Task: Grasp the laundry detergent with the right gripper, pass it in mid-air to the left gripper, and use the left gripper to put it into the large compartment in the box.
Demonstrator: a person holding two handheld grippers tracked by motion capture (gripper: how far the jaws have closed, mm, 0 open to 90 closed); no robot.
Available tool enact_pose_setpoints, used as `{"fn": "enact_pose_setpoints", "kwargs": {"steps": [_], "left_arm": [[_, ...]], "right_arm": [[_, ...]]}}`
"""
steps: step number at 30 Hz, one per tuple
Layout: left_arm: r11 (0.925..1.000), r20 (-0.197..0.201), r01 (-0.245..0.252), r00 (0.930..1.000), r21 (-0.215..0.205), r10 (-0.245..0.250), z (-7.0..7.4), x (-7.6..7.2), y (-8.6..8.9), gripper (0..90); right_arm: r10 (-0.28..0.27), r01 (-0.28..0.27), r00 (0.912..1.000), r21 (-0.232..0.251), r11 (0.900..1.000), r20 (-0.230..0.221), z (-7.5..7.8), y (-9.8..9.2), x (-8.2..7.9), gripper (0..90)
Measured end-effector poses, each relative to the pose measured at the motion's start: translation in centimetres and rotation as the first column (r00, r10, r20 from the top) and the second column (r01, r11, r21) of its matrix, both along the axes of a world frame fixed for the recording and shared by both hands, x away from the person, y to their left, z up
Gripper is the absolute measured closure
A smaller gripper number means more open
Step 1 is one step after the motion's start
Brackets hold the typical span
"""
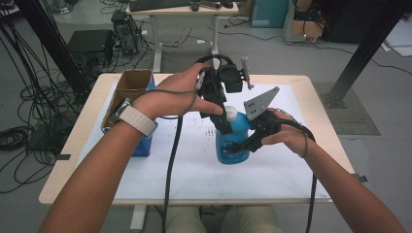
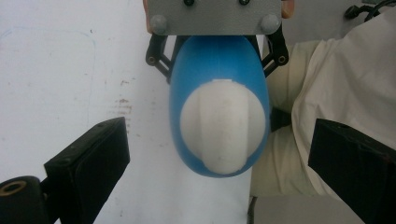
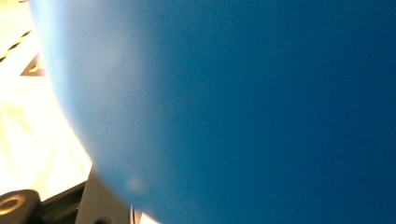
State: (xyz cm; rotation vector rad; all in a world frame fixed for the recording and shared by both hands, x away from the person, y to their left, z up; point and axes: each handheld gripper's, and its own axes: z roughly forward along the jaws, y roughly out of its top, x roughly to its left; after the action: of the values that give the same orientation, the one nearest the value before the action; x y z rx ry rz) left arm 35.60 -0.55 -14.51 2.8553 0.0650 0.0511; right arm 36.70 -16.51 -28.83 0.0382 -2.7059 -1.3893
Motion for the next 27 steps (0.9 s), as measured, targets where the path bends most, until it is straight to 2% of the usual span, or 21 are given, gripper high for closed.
{"fn": "enact_pose_setpoints", "kwargs": {"steps": [27], "left_arm": [[1.0,-0.002,-0.006,1.0,-0.003,0.006,-0.05,0.15,0.0,5.8]], "right_arm": [[0.007,-0.007,1.0,-0.003,1.0,0.003,-0.03,0.05,0.09,42.8]]}}
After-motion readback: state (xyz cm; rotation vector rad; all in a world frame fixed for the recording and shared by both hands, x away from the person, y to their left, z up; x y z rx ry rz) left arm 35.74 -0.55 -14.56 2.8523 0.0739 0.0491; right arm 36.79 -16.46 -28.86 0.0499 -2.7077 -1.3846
